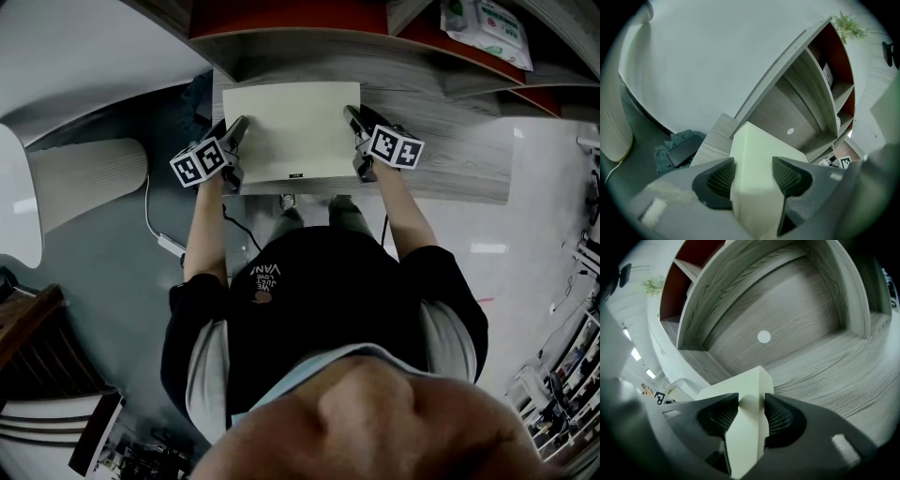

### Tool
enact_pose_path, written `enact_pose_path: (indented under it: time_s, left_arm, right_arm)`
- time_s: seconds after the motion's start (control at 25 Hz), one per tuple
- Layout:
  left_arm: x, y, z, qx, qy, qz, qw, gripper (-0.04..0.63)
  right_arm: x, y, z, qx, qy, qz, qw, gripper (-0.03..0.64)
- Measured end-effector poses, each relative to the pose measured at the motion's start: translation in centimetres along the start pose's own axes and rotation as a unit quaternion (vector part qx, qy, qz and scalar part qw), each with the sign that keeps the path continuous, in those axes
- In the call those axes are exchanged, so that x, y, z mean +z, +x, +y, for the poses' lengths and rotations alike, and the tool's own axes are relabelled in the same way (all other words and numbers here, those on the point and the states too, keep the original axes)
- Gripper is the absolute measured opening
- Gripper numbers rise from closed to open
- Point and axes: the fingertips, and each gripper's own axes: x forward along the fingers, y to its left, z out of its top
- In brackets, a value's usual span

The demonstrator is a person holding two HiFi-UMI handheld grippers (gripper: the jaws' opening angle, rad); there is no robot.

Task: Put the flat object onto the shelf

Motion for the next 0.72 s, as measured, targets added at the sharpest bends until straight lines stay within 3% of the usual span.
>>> enact_pose_path:
  time_s: [0.32, 0.72]
  left_arm:
    - [0.9, -1.1, -3.8, -0.032, 0.052, -0.013, 0.9980, 0.255]
    - [3.5, -2.6, -9.7, -0.079, 0.115, -0.055, 0.9887, 0.249]
  right_arm:
    - [2.2, -4.3, 1.0, -0.016, -0.020, -0.060, 0.998, 0.147]
    - [5.5, -10.4, 2.5, -0.030, -0.038, -0.153, 0.987, 0.132]
